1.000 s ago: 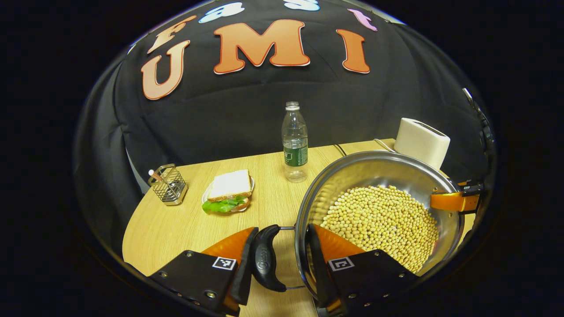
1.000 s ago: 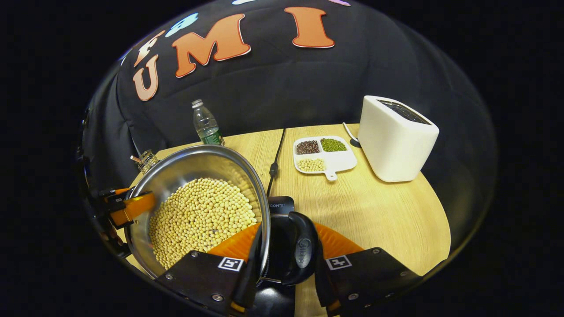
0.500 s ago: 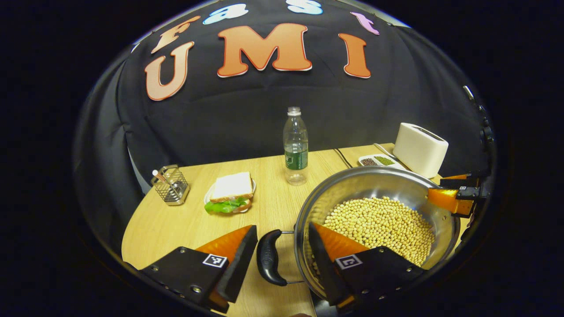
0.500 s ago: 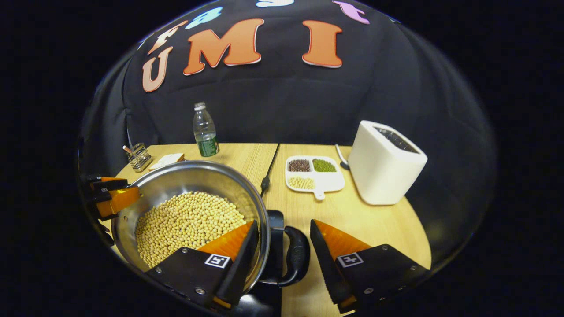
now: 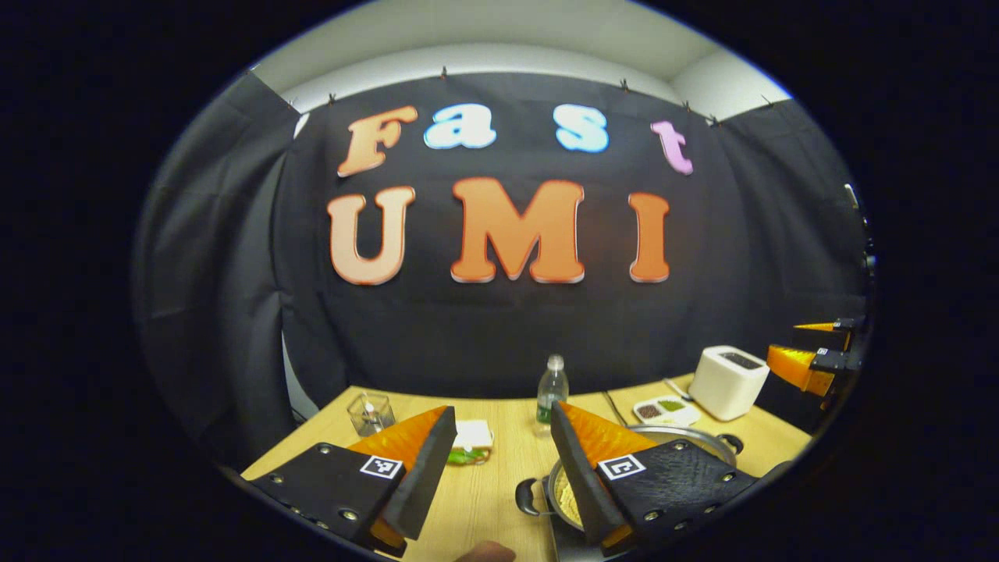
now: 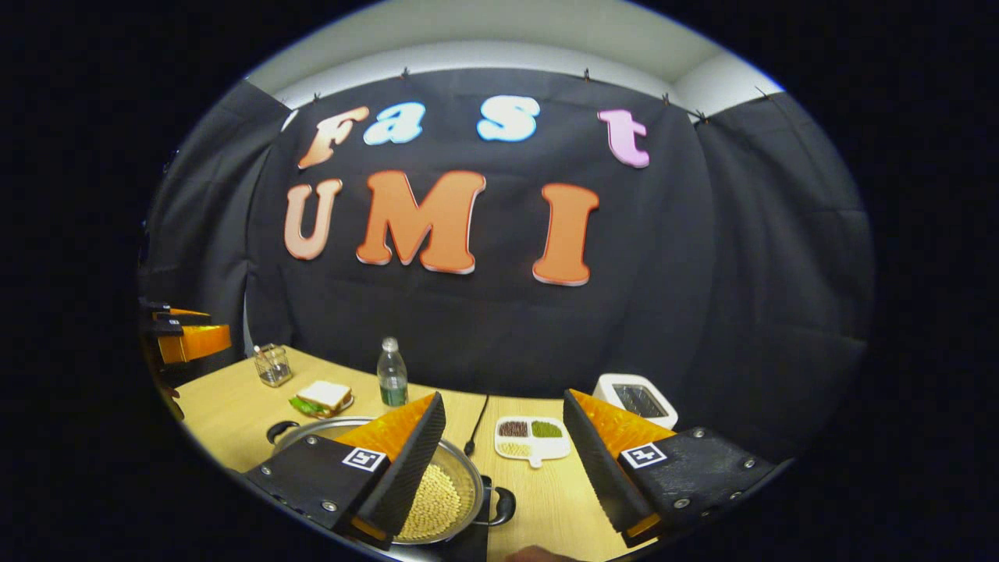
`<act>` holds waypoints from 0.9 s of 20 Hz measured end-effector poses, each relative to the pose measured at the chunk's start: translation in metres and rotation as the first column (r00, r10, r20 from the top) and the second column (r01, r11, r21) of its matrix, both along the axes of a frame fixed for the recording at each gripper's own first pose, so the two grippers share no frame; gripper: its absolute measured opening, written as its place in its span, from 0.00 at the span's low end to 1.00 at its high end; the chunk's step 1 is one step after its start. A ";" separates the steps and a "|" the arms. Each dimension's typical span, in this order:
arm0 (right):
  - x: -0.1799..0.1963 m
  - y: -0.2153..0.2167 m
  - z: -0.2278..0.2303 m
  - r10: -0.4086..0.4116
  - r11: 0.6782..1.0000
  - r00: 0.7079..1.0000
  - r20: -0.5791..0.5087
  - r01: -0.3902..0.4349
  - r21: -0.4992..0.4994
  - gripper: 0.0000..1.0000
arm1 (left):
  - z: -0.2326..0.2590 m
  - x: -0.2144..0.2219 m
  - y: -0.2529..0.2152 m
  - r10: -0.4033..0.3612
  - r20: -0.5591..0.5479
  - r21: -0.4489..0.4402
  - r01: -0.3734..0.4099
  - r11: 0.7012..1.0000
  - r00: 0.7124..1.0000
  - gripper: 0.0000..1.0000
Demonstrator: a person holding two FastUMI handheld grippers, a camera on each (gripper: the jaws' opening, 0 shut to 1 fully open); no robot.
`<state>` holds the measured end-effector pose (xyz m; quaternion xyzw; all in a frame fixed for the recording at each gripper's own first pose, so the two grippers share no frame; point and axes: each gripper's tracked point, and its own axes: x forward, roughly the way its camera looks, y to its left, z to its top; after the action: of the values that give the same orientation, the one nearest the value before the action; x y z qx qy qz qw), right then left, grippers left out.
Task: First push the handle of the pot to place it horizontally, then grasp the pot with both hands and set it on the induction cooktop.
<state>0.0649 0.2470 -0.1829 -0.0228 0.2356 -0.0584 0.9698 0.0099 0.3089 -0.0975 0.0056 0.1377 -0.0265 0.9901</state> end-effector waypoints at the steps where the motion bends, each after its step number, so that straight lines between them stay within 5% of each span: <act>1: 0.001 0.000 0.022 0.006 1.000 0.999 0.043 -0.005 -0.009 0.94 | 0.028 -0.005 0.001 0.005 0.058 0.002 -0.005 1.000 0.998 0.76; 11: -0.011 0.000 0.200 0.066 0.998 0.947 0.313 -0.061 -0.026 0.97 | 0.237 -0.079 0.066 0.097 0.342 -0.038 -0.089 0.995 0.935 0.83; 18: -0.022 0.004 0.279 0.096 0.995 0.908 0.408 -0.097 -0.019 0.96 | 0.297 -0.121 0.126 0.200 0.423 -0.035 -0.204 0.978 0.884 0.83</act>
<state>0.0429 0.2512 0.0958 -0.0207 0.0266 -0.0137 0.9993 -0.1109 0.4354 0.2000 0.0022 -0.0808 0.0792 0.9936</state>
